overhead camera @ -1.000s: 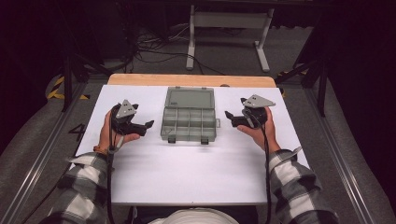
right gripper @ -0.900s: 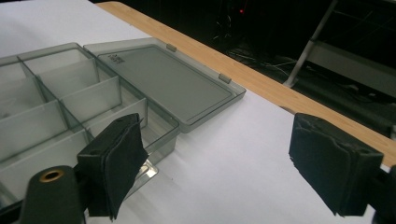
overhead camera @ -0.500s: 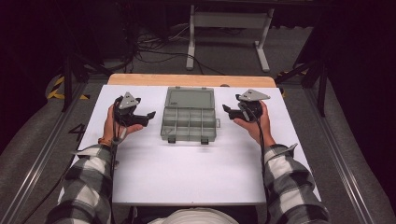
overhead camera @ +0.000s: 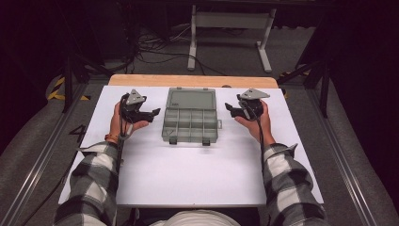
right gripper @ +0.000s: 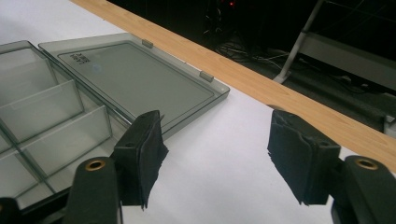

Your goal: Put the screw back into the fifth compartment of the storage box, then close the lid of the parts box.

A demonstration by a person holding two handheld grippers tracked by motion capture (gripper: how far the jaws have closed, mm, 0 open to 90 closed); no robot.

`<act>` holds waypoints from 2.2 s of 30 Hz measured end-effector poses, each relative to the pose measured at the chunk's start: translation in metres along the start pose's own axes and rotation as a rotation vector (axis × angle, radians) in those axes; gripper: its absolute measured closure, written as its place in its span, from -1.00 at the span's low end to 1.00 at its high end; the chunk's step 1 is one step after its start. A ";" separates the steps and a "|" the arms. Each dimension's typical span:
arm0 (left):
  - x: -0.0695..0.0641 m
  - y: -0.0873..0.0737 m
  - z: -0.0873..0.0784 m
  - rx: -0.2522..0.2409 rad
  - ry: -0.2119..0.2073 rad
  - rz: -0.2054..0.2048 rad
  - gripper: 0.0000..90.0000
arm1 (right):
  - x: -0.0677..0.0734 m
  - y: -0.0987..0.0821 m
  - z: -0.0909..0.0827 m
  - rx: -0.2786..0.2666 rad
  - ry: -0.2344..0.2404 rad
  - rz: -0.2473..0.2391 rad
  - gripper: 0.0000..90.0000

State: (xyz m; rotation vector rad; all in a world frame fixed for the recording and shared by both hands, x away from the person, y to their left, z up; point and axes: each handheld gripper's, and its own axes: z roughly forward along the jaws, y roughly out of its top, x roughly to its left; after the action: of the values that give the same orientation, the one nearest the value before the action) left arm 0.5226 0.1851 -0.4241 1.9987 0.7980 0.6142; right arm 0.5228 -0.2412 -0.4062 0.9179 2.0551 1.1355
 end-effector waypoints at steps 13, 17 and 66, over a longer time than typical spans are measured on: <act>0.011 0.001 0.018 0.070 -0.014 0.007 0.47 | -0.012 -0.004 0.017 0.065 0.034 0.027 0.51; 0.013 0.002 0.026 0.097 -0.026 0.020 0.72 | -0.013 -0.004 0.024 0.083 0.060 0.027 0.72; 0.020 0.008 0.089 0.255 -0.120 0.008 1.00 | -0.007 0.005 0.095 0.355 0.219 -0.096 1.00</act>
State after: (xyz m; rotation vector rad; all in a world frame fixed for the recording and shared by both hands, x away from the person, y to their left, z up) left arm 0.5987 0.1484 -0.4586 2.2475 0.8286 0.4086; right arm 0.6020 -0.2018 -0.4431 0.8768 2.5061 0.8663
